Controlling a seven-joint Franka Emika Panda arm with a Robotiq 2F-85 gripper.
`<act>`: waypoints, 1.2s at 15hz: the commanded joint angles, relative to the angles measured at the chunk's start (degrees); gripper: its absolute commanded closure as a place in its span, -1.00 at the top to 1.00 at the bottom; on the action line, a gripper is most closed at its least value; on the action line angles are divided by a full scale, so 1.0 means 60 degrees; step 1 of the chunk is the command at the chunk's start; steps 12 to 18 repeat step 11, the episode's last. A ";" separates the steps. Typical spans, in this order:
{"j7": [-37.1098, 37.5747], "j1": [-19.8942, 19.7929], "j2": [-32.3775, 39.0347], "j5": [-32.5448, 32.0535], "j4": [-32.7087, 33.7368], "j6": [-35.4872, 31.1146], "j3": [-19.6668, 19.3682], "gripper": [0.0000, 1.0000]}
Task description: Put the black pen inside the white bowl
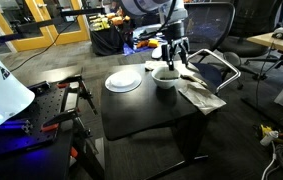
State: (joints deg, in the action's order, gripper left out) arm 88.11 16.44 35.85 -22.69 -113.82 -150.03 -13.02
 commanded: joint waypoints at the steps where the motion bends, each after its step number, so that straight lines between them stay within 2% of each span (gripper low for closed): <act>1: 0.0192 0.0230 -0.0721 -0.0058 -0.0415 0.0023 -0.0292 1.00; 4: 0.0288 0.0302 -0.1234 -0.0274 -0.0682 -0.0049 -0.0461 1.00; 6: 0.0011 0.0167 -0.1494 -0.0281 -0.0779 0.0052 -0.0327 1.00; 7: 0.0011 0.0043 -0.0917 -0.0182 -0.0267 0.0022 -0.0227 1.00; 18: 0.0023 0.0018 -0.1200 -0.0218 -0.0478 0.0028 -0.0199 1.00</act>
